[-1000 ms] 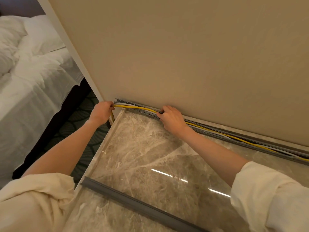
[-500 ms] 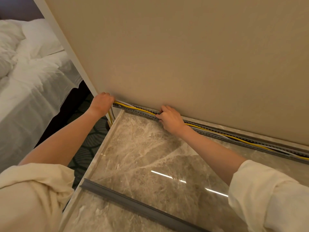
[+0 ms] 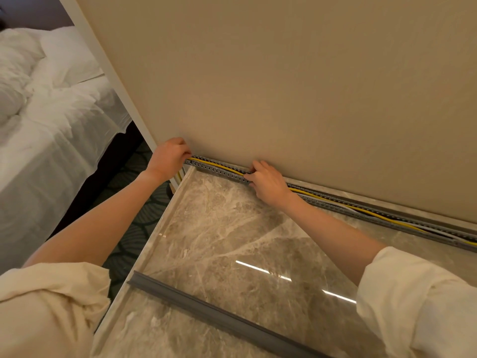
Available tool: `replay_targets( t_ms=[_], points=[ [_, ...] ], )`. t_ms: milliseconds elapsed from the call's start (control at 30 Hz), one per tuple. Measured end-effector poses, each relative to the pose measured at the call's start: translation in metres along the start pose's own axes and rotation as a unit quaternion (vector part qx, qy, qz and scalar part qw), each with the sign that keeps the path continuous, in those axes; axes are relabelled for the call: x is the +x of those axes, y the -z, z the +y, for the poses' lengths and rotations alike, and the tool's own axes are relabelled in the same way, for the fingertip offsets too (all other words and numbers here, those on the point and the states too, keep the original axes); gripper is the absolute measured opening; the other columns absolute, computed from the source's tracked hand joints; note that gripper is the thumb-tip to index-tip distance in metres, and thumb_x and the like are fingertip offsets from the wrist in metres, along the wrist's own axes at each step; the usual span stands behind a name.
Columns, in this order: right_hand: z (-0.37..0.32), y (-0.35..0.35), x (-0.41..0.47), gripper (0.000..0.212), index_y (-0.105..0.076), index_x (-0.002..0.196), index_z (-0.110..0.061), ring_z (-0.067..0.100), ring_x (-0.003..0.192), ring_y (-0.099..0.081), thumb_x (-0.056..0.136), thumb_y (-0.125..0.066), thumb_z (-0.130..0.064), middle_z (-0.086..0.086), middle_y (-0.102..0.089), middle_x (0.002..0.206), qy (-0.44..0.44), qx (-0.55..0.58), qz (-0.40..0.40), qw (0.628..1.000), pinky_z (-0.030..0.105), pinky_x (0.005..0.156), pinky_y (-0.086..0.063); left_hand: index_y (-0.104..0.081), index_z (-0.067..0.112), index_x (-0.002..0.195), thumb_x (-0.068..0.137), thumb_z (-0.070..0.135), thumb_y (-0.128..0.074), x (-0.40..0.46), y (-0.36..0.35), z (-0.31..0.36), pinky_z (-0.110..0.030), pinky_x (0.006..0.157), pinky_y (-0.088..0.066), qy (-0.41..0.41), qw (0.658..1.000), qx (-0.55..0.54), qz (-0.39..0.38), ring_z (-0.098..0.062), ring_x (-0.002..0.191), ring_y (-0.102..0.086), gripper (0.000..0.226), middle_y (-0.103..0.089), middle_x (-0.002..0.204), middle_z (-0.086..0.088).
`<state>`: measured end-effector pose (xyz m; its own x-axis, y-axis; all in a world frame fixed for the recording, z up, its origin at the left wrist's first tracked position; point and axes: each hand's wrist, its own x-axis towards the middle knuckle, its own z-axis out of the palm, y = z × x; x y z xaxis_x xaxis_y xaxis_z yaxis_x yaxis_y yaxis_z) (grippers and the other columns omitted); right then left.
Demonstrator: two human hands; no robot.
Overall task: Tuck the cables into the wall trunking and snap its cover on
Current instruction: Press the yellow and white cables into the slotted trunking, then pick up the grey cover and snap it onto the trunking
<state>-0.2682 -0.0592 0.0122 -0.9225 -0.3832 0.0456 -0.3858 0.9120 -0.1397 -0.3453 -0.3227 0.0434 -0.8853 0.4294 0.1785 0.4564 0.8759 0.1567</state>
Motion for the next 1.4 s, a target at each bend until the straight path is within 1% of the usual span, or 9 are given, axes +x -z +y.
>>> replay_targets(
  t_ms=[200, 333, 500, 600, 733, 833, 1033, 1233, 1400],
  points=[
    [0.001, -0.001, -0.003, 0.035, -0.061, 0.122, -0.013, 0.030, 0.108, -0.047, 0.089, -0.057, -0.006, 0.011, -0.053, 0.112, 0.000, -0.001, 0.002, 1.000, 0.038, 0.081, -0.042, -0.064, 0.004, 0.111, 0.089, 0.012, -0.057, -0.008, -0.010, 0.016, -0.045, 0.083, -0.050, -0.083, 0.994, 0.042, -0.050, -0.032, 0.100, -0.056, 0.025, -0.063, 0.107, -0.016],
    [0.001, 0.000, -0.004, 0.041, -0.056, 0.128, -0.014, 0.031, 0.108, -0.047, 0.089, -0.055, -0.002, 0.012, -0.053, 0.114, -0.001, 0.000, -0.004, 1.000, 0.038, 0.083, -0.040, -0.062, 0.006, 0.114, 0.090, 0.011, -0.051, -0.010, -0.012, 0.024, -0.043, 0.083, -0.045, -0.071, 0.990, 0.088, -0.078, -0.032, 0.101, -0.052, 0.027, -0.059, 0.109, -0.015],
    [0.001, -0.002, -0.023, 0.068, -0.039, 0.140, -0.015, 0.033, 0.113, -0.043, 0.080, -0.054, 0.013, 0.016, -0.045, 0.127, -0.018, 0.005, 0.017, 1.000, 0.039, 0.093, -0.040, -0.064, 0.002, 0.100, 0.083, 0.004, -0.048, -0.014, -0.013, 0.046, -0.040, 0.087, -0.040, -0.017, 0.984, 0.156, -0.086, -0.032, 0.096, -0.053, 0.023, -0.058, 0.101, -0.015],
    [0.006, 0.000, -0.042, 0.075, -0.032, 0.143, -0.015, 0.034, 0.119, -0.041, 0.078, -0.055, 0.015, 0.017, -0.039, 0.136, -0.023, -0.007, 0.035, 0.999, 0.039, 0.097, -0.040, -0.065, 0.000, 0.094, 0.081, 0.004, -0.047, -0.019, -0.016, 0.062, -0.042, 0.088, -0.040, 0.045, 0.990, 0.126, -0.043, -0.036, 0.094, -0.055, 0.022, -0.063, 0.096, -0.018],
    [0.020, 0.011, -0.076, 0.064, -0.035, 0.141, -0.011, 0.033, 0.119, -0.043, 0.081, -0.053, 0.005, 0.016, -0.043, 0.133, -0.051, 0.000, 0.057, 0.997, 0.039, 0.096, -0.038, -0.063, -0.002, 0.100, 0.082, 0.007, -0.049, -0.034, -0.023, 0.094, -0.046, 0.084, -0.044, 0.058, 0.996, 0.061, -0.014, -0.039, 0.097, -0.056, 0.024, -0.063, 0.100, -0.022],
    [0.037, 0.018, -0.117, 0.056, -0.042, 0.136, -0.008, 0.034, 0.116, -0.048, 0.081, -0.054, -0.001, 0.017, -0.049, 0.127, -0.082, 0.012, 0.081, 0.993, 0.042, 0.096, -0.039, -0.061, 0.000, 0.111, 0.084, 0.011, -0.053, -0.048, -0.029, 0.130, -0.046, 0.085, -0.045, 0.033, 0.999, -0.003, -0.023, -0.038, 0.104, -0.055, 0.030, -0.062, 0.106, -0.022],
    [0.074, 0.024, -0.235, 0.055, -0.047, 0.130, 0.001, 0.040, 0.116, -0.049, 0.075, -0.055, 0.005, 0.024, -0.051, 0.124, -0.217, 0.066, 0.106, 0.968, 0.044, 0.099, -0.040, -0.060, 0.006, 0.118, 0.086, 0.016, -0.054, -0.078, -0.043, 0.208, -0.042, 0.094, -0.045, -0.022, 0.992, -0.086, -0.092, -0.034, 0.113, -0.054, 0.033, -0.062, 0.116, -0.017],
    [0.092, 0.033, -0.357, 0.050, -0.051, 0.123, 0.007, 0.042, 0.113, -0.051, 0.074, -0.057, 0.011, 0.029, -0.054, 0.116, -0.336, 0.118, 0.083, 0.931, 0.042, 0.101, -0.038, -0.061, 0.009, 0.116, 0.089, 0.015, -0.053, -0.106, -0.056, 0.282, -0.040, 0.092, -0.048, -0.117, 0.970, -0.148, -0.153, -0.030, 0.106, -0.058, 0.029, -0.066, 0.112, -0.014],
    [0.092, 0.038, -0.432, 0.045, -0.055, 0.119, 0.007, 0.042, 0.109, -0.054, 0.074, -0.061, 0.010, 0.029, -0.056, 0.113, -0.382, 0.129, 0.086, 0.911, 0.042, 0.099, -0.039, -0.064, 0.010, 0.110, 0.087, 0.019, -0.056, -0.130, -0.062, 0.343, -0.037, 0.086, -0.051, -0.182, 0.949, -0.175, -0.187, -0.027, 0.099, -0.063, 0.027, -0.070, 0.105, -0.012]
  ],
)
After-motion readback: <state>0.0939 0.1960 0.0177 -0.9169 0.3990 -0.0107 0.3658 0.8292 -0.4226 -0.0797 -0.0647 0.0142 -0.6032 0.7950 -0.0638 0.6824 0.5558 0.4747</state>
